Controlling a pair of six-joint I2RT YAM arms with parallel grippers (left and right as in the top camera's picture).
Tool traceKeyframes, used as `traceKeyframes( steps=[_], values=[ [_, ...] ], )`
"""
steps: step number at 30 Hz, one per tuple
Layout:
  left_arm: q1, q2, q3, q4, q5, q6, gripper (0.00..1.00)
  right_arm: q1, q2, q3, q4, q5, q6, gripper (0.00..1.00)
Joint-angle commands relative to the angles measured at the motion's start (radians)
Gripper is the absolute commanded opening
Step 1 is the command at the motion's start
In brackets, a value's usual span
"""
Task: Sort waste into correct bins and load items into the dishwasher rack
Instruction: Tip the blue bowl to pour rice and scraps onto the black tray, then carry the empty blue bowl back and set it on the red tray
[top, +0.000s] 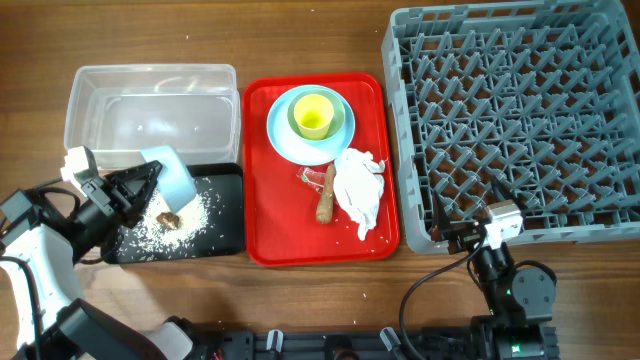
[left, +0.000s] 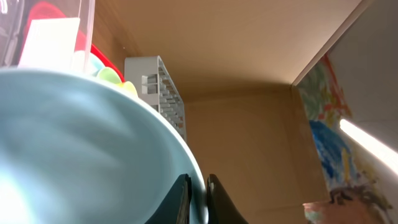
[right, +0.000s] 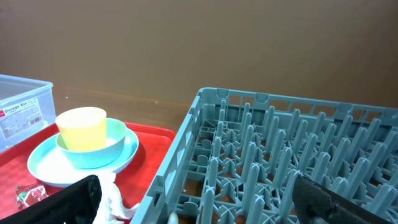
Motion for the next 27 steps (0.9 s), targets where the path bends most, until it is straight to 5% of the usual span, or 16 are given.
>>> traceKeyframes(
  steps=[1,15,27],
  values=[
    [0.006,-0.019,-0.005,-0.040,0.027,0.021,0.04,0.006,-0.001,-0.001,0.006,0.001,0.013,1.00],
    [-0.172,-0.087,-0.001,-0.041,-0.116,0.015,0.04,0.006,-0.001,-0.001,0.006,0.001,0.012,1.00],
    [-0.591,-0.245,-0.001,0.314,-0.739,-0.545,0.04,0.006,-0.001,-0.001,0.006,0.001,0.012,1.00]
  ],
)
